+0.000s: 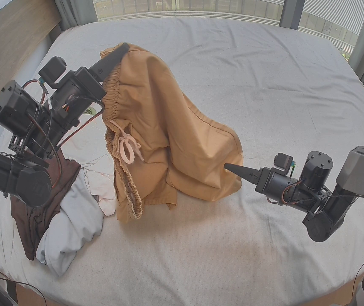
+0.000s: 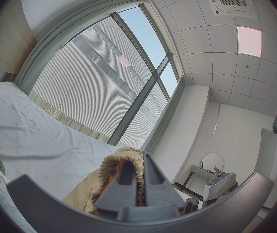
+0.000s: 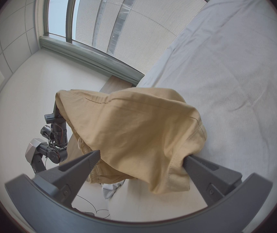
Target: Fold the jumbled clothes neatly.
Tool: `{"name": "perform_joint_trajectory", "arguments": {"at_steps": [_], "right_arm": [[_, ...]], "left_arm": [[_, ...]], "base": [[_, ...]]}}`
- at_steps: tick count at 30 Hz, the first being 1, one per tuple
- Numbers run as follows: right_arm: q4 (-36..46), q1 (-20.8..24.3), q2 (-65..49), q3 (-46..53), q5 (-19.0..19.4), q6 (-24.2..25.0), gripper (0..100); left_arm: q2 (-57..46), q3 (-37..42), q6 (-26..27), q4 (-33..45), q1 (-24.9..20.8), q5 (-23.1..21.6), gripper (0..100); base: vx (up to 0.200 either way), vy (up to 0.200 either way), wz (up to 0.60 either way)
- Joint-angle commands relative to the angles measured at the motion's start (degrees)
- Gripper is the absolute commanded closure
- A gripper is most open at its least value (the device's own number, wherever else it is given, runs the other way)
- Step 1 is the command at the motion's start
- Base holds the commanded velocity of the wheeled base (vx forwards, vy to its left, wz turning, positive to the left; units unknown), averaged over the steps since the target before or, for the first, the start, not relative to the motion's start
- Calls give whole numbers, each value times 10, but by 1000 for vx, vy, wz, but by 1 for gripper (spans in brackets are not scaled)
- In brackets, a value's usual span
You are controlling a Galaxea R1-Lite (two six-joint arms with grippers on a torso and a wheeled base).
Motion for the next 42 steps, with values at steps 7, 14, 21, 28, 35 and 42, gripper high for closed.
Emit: {"name": "perform_joint_trajectory", "arguments": {"at_steps": [7,14,21,28,35,42], "right_arm": [[0,-27,-40,-7,4,24,0],[-2,-27,34,-39,1,18,0],[-2,-28,39,-41,-1,16,100],[-3,-33,35,-41,-1,15,100],[-2,-45,-4,-28,-1,15,100],[1,-56,-117,6,6,14,100]], "left_arm": [[3,-1,0,0,1,0,100],[2,-1,0,0,1,0,100],[0,0,0,0,0,0,100],[2,6,0,0,-1,-1,100],[3,21,0,0,-3,-2,100],[12,71,-1,2,1,-9,100]], "base": [[0,0,0],[0,0,0],[0,0,0],[0,0,0],[0,0,0],[0,0,0]]}}
